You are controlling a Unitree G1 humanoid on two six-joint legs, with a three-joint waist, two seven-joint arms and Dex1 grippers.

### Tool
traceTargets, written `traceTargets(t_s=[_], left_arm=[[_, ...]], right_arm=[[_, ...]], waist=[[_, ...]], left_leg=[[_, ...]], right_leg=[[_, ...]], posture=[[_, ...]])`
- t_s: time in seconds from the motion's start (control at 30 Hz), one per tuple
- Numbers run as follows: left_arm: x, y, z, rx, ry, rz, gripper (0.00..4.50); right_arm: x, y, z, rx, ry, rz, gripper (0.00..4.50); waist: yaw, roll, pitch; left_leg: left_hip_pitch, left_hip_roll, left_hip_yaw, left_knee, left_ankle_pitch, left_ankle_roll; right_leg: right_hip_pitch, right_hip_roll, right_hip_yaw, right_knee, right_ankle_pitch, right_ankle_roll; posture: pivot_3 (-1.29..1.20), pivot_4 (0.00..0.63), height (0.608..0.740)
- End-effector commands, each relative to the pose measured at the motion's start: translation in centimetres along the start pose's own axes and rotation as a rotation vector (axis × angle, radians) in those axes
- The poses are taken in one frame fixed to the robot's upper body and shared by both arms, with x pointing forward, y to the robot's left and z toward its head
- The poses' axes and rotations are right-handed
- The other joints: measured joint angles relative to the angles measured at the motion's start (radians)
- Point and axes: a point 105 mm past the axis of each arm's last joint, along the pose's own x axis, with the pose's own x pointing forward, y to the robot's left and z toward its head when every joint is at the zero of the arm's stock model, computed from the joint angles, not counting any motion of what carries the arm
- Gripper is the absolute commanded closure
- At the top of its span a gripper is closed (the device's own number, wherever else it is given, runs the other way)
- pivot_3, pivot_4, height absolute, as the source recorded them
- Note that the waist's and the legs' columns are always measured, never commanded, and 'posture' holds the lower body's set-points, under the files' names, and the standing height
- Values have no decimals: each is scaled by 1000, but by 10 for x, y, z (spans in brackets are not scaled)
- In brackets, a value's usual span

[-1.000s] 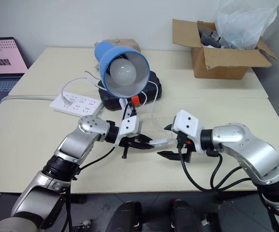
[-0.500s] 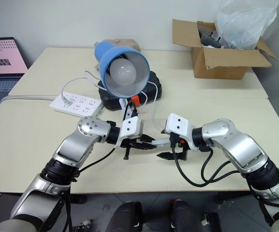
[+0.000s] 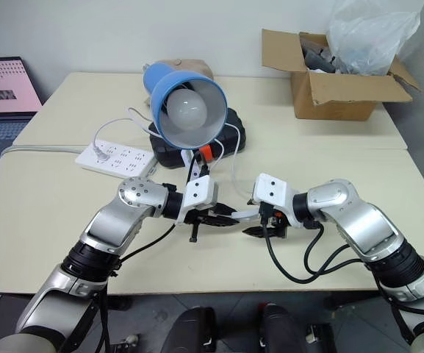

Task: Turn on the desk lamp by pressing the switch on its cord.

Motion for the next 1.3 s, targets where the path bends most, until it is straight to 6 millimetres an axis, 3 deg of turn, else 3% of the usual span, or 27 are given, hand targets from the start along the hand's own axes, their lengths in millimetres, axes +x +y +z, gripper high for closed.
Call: traceTargets(t_s=[0.03,0.23,0.3,0.4,0.73,0.8,1.1,1.27,1.3], left_arm=[[-3,3,17,49,-45,17,4114],[-3,4,18,58,-47,21,4114],[-3,5,18,61,-47,23,4114],[-4,5,17,67,-42,22,4114],[-4,5,17,79,-42,22,4114],[-3,5,16,83,-39,21,4114],[-1,7,10,109,-9,20,4114],[3,11,6,120,-3,16,4114],[3,11,6,122,-4,15,4114]], right_arm=[[-3,-4,4,-38,-12,-18,1866],[-5,-6,3,-55,-14,-12,3387],[-6,-6,4,-61,-14,-8,3674],[-7,-7,6,-67,-21,-2,3874],[-7,-6,17,-67,-91,19,3944],[-7,-8,19,-60,-111,13,3230],[-17,-11,28,-77,-140,-13,1001],[-41,-10,26,-72,-133,-89,68],[-43,-11,26,-67,-135,-106,68]], waist=[[0,0,0],[0,0,0],[0,0,0],[0,0,0],[0,0,0],[0,0,0],[1,0,0],[2,0,0],[2,0,0]], left_leg=[[0,0,0,0,0,0],[0,0,0,0,0,0],[0,0,0,0,0,0],[0,0,0,0,0,0],[0,0,0,0,0,0],[0,0,0,0,0,0],[0,0,0,0,0,0],[0,0,0,0,0,0],[0,0,0,0,0,0]], right_leg=[[0,0,0,0,0,0],[0,0,0,0,0,0],[0,0,0,0,0,0],[0,0,0,0,0,0],[0,0,0,0,0,0],[0,0,0,0,0,0],[0,0,0,0,0,0],[0,0,0,0,0,0],[0,0,0,0,0,0]], posture=[[0,150,740],[0,150,740],[0,150,740],[0,150,740],[0,150,740],[0,150,740],[0,150,740],[0,150,740],[0,150,740]])
